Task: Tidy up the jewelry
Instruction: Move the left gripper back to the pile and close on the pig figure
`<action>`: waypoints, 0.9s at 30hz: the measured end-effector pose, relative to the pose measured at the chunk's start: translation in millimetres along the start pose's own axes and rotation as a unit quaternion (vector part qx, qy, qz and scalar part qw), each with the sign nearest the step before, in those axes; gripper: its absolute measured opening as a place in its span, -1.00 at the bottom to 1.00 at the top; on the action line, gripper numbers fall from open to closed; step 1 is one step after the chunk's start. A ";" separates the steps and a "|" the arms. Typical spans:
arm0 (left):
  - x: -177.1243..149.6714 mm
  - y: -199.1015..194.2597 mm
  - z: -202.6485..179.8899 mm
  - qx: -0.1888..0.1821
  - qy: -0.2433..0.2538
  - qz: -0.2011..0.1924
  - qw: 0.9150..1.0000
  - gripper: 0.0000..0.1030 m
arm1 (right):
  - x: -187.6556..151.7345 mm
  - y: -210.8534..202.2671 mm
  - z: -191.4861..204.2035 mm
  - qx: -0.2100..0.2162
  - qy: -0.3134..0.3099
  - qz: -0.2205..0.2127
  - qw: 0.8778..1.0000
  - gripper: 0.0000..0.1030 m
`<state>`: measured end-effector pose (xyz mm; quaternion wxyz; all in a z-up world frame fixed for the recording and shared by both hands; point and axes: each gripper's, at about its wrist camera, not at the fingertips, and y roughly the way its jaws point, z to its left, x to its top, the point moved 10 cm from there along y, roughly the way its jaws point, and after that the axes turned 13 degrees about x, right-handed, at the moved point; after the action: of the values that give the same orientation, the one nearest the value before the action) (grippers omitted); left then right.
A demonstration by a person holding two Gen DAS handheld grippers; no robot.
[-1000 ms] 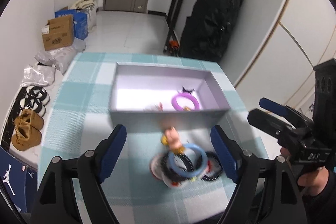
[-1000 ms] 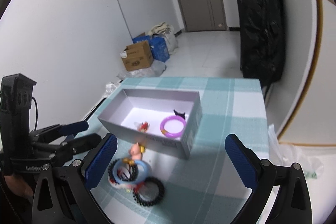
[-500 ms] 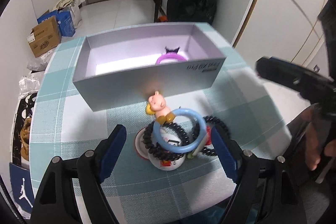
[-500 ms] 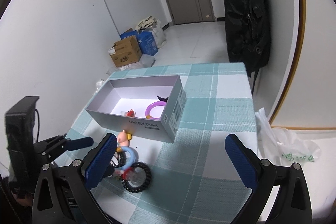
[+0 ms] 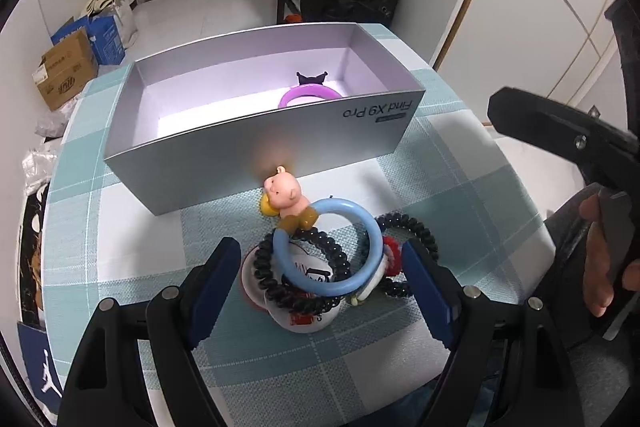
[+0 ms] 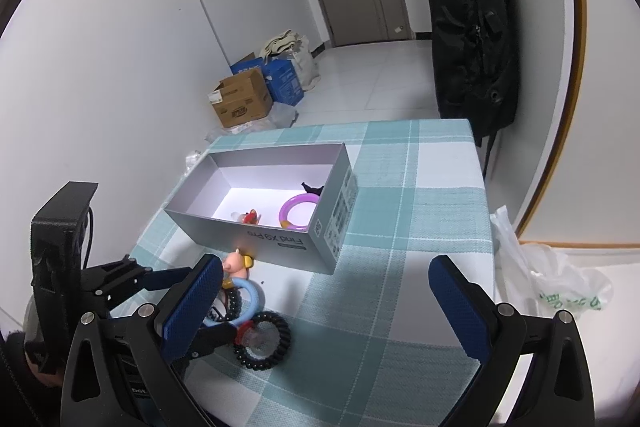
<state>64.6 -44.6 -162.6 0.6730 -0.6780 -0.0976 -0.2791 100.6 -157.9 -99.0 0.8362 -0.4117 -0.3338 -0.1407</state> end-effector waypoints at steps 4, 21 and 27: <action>-0.1 3.4 -3.6 -0.003 0.006 0.006 1.000 0.54 | 0.3 0.0 0.7 0.001 -0.001 -0.001 1.000 1.00; 5.2 3.5 -3.8 -0.039 0.002 -0.002 0.999 0.05 | 0.9 0.2 0.1 0.000 0.001 -0.002 1.000 1.00; 8.3 0.3 0.4 -0.050 -0.012 -0.004 0.999 -0.80 | 0.9 -0.3 -3.0 -0.002 0.003 -0.002 1.000 1.00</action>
<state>71.7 -46.3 -158.6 0.6357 -0.7139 -0.0946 -0.2782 102.4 -160.4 -99.5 0.8362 -0.4119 -0.3318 -0.1446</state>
